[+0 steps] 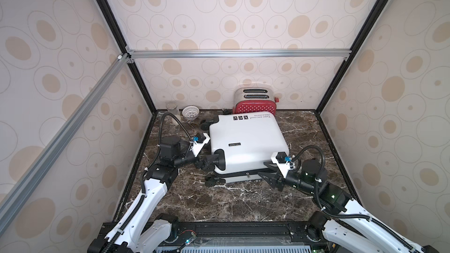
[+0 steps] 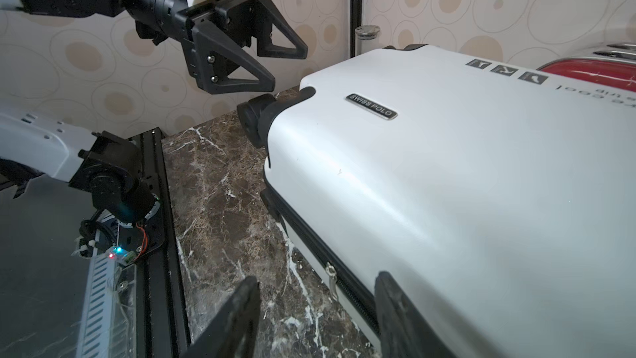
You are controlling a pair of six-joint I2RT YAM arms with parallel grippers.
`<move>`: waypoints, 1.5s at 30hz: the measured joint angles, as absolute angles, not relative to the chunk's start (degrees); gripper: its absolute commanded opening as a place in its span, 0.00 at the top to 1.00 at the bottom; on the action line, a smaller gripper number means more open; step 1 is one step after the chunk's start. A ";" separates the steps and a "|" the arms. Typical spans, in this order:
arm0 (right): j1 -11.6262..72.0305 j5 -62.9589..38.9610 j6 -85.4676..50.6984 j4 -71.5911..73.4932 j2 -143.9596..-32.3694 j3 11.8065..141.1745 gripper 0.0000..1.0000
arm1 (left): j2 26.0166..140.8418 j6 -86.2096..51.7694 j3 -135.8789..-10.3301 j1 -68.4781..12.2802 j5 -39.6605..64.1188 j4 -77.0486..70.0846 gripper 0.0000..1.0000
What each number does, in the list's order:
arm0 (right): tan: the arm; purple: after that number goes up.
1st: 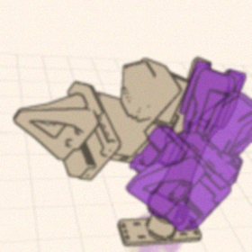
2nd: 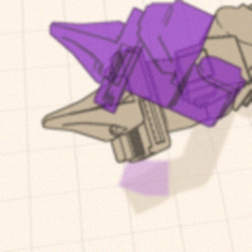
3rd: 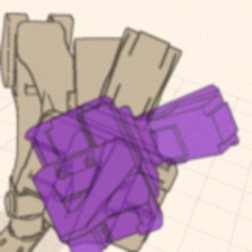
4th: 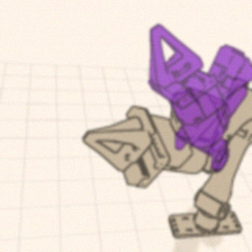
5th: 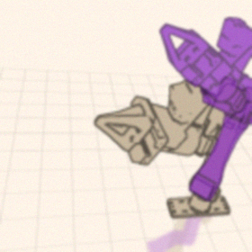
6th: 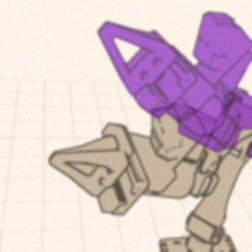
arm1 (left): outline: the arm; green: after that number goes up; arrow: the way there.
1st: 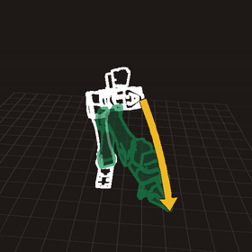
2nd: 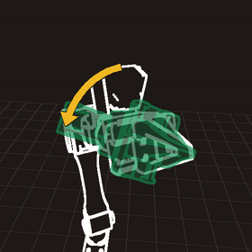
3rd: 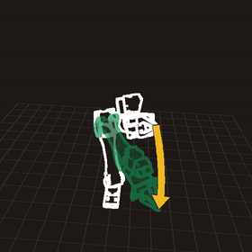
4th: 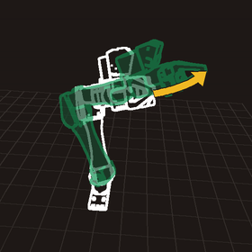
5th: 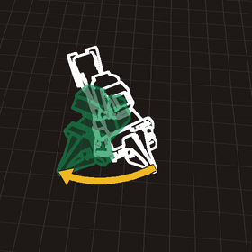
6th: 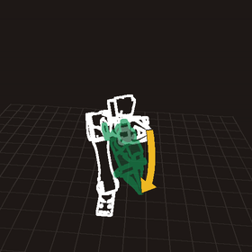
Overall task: Open the suitcase zippers
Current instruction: Move the suitcase to the center of the board, then unzip the zipper on the suitcase.
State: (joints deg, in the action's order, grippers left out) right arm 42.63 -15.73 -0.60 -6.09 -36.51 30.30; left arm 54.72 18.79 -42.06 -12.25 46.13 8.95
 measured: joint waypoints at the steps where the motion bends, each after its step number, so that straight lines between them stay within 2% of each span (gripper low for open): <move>1: 43.90 -14.87 -0.80 -6.09 -36.64 29.21 0.44 | 54.50 20.95 -41.91 -12.25 46.61 10.20 0.24; 8: 46.92 -10.92 -3.25 -0.05 -48.21 23.40 0.44 | 53.12 28.32 -39.16 -12.97 46.70 12.97 0.27; 16: 46.48 -2.17 -4.05 8.78 -54.96 23.00 0.43 | 57.89 27.49 -38.15 -15.11 41.52 10.41 0.36; 21: 42.24 -2.39 -1.17 12.64 -58.19 23.70 0.51 | 59.90 24.34 -38.15 -15.68 42.22 5.02 0.47; 28: 45.19 -2.24 -0.40 12.23 -54.26 21.56 0.54 | 60.01 22.96 -37.67 -16.08 43.88 1.98 0.48; 32: 46.00 0.47 -0.86 14.68 -53.69 17.56 0.53 | 60.18 22.55 -37.36 -16.14 44.97 1.13 0.53; 45: 46.89 8.60 3.86 34.22 -68.66 16.01 0.52 | 60.23 22.46 -37.19 -16.62 46.63 0.36 0.54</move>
